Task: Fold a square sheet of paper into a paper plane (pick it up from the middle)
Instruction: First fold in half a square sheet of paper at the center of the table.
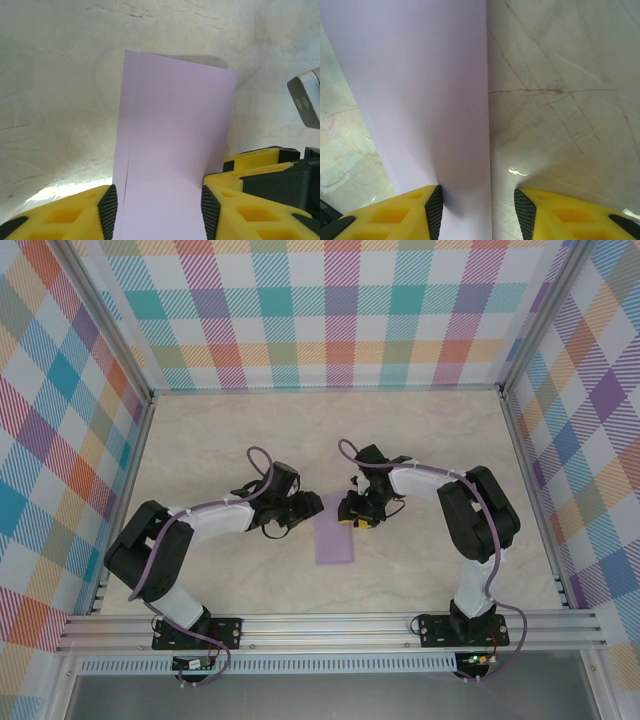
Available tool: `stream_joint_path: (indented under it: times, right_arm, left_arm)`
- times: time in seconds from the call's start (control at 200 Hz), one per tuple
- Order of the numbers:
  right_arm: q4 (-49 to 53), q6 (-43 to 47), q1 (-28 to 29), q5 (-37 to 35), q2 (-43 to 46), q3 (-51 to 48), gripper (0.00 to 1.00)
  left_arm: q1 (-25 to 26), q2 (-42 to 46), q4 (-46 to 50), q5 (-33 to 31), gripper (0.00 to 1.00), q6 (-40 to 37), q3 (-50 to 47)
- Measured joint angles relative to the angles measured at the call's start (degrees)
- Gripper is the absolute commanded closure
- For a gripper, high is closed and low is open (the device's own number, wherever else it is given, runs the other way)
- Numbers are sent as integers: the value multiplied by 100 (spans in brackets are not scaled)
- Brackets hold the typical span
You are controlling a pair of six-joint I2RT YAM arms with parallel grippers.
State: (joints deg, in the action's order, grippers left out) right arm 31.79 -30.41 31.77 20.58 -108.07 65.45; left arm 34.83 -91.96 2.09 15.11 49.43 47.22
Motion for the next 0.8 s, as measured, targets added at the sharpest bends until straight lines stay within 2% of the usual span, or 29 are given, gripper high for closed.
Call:
stream_joint_path:
  times: [0.275,0.8]
  right_arm:
    - [212,2,142,-258,-92,192,48]
    - [535,-192,238,-487,-317,481,46]
  left_arm:
    - [-4,-2,79,46,45,66,33]
    - [-9,-173,76,140,52,68,129]
